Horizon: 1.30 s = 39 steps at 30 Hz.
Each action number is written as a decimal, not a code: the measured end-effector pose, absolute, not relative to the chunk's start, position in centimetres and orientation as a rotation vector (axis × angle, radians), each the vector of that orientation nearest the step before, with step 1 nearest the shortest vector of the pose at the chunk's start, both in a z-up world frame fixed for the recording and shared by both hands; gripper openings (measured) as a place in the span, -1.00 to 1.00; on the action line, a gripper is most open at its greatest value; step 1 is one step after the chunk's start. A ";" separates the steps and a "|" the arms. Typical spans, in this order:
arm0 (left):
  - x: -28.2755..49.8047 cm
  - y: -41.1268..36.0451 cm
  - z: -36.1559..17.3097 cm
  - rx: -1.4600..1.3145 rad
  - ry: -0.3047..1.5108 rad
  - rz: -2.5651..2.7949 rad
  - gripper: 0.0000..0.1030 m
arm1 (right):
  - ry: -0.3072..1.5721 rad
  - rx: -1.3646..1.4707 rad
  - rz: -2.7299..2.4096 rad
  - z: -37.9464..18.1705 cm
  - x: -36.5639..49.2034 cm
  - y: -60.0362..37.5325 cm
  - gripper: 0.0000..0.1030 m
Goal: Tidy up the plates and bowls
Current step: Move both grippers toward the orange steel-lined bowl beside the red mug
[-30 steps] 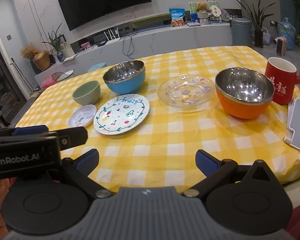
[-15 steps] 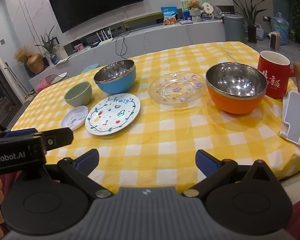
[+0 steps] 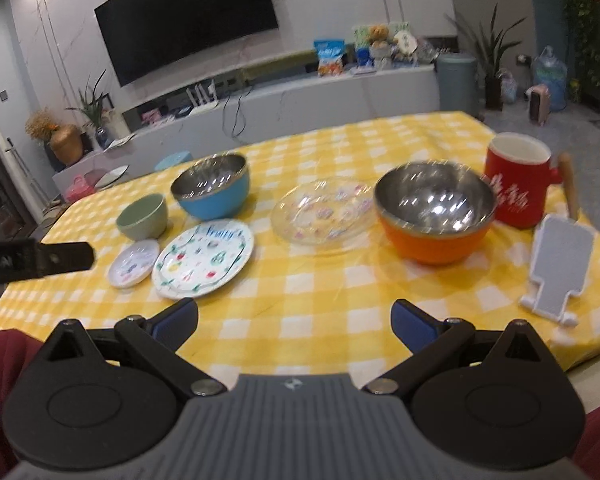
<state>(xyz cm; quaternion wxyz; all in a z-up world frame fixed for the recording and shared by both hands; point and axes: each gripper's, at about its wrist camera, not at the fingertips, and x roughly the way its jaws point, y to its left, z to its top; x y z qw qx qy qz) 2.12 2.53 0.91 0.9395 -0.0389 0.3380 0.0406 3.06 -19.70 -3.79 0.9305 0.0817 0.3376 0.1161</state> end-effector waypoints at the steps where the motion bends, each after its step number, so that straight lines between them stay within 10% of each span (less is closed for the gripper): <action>1: 2.2 2.5 1.2 -0.074 0.685 0.080 0.89 | 0.688 0.159 0.223 -3.4 3.2 -19.9 0.95; 21: 6.8 -2.0 5.1 0.073 0.612 0.012 0.89 | 0.601 0.283 0.053 4.5 11.0 -27.4 0.95; 39: 17.3 -8.7 -1.2 0.101 0.807 -0.325 0.89 | 0.743 0.510 -0.103 -5.2 17.0 -32.2 0.95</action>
